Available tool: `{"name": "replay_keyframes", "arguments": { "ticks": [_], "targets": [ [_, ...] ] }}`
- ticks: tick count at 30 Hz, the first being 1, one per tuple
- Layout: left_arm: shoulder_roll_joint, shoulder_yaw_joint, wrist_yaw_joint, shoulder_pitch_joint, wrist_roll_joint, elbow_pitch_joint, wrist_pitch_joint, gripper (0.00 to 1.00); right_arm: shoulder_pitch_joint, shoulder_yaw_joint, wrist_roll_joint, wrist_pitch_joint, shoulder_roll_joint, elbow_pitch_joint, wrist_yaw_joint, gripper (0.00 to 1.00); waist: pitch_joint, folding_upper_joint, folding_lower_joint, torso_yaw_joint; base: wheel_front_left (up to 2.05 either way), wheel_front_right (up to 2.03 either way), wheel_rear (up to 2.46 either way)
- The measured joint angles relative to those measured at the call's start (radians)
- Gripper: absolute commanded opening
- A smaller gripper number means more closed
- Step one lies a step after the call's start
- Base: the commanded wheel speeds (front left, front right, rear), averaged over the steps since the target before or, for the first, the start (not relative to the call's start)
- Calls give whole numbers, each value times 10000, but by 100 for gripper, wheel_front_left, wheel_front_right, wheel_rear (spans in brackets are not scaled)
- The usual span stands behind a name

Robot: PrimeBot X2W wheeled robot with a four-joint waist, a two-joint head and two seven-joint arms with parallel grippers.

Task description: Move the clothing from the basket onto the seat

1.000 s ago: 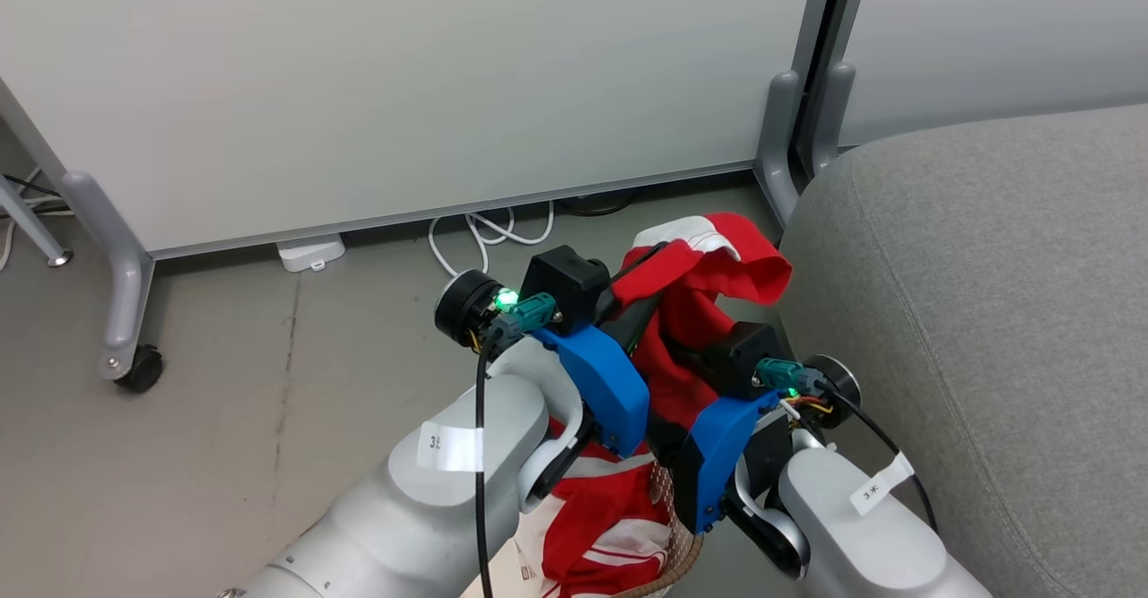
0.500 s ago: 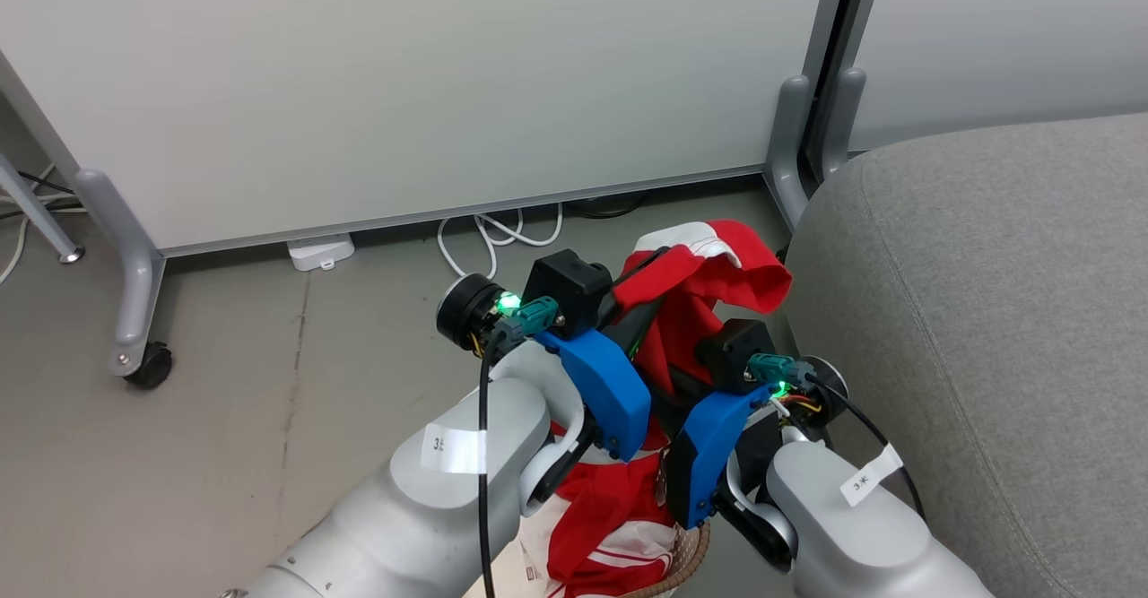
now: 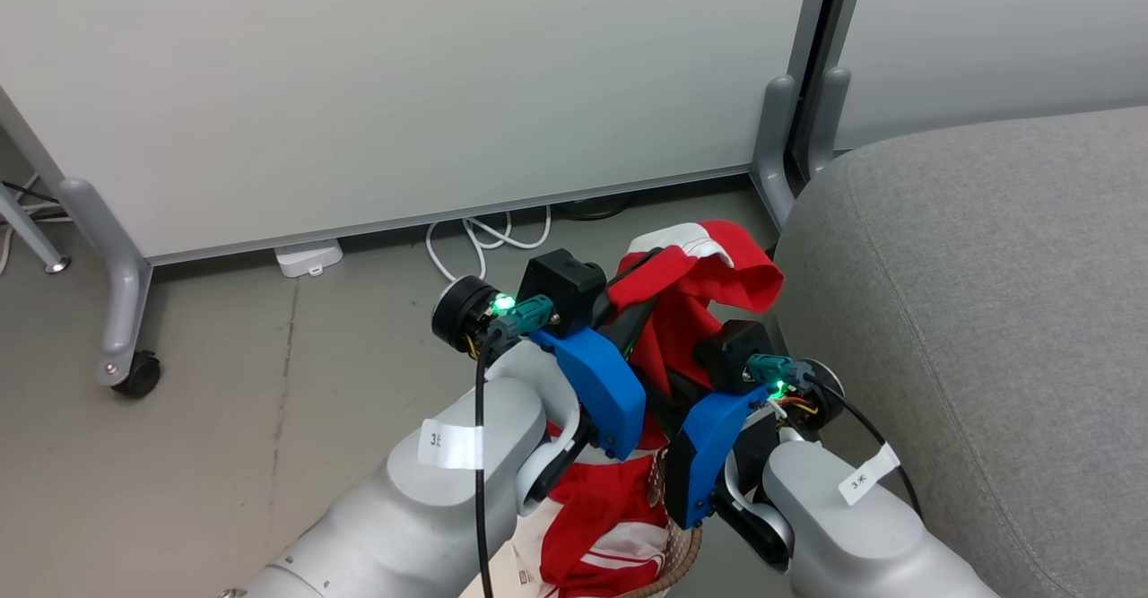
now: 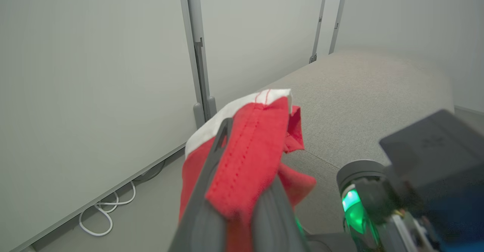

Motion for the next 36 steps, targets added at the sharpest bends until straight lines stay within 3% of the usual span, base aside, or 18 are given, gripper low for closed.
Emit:
{"name": "replay_keyframes", "arguments": {
  "ticks": [7, 9, 10, 11, 12, 13, 24, 36],
  "targets": [
    [0, 4, 10, -14, -71, 81, 0, 0, -84, 303, 234, -128, 12, 169, 0, 0, 4, 0, 0, -95, 0, 0, 0],
    [0, 4, 8, -30, -73, 96, 0, 9, -154, 376, 288, -169, 12, 213, 0, 0, 17, 0, 0, -116, 0, 0, 0],
    [0, 6, 8, -40, -71, 104, 0, 23, -184, 412, 339, -174, 13, 234, 0, 0, 19, 0, 0, -126, 0, 0, 0],
    [0, 10, 8, -48, -71, 113, 0, 44, -207, 447, 374, -184, 15, 257, 0, 0, 20, 0, 0, -137, 0, 0, 0],
    [0, 19, 10, -51, -71, 119, 0, 83, -225, 477, 433, -192, 15, 278, 0, 0, 18, 0, 0, -147, 0, 0, 0],
    [0, 35, 29, -53, -65, 121, 0, 100, -238, 508, 449, -234, 15, 295, 0, 0, 18, 0, 0, -157, 0, 0, 0],
    [-2, 286, 107, -41, 17, 128, 0, 100, -378, 846, 800, -399, 19, 458, 0, 0, -24, 0, 0, -188, 0, 0, 0],
    [382, 2481, 708, 1442, 1975, -1547, -13, 100, -535, 991, 1049, -631, 23, 451, 0, 0, 68, 0, 0, -277, 0, 0, 0]
  ]
}}
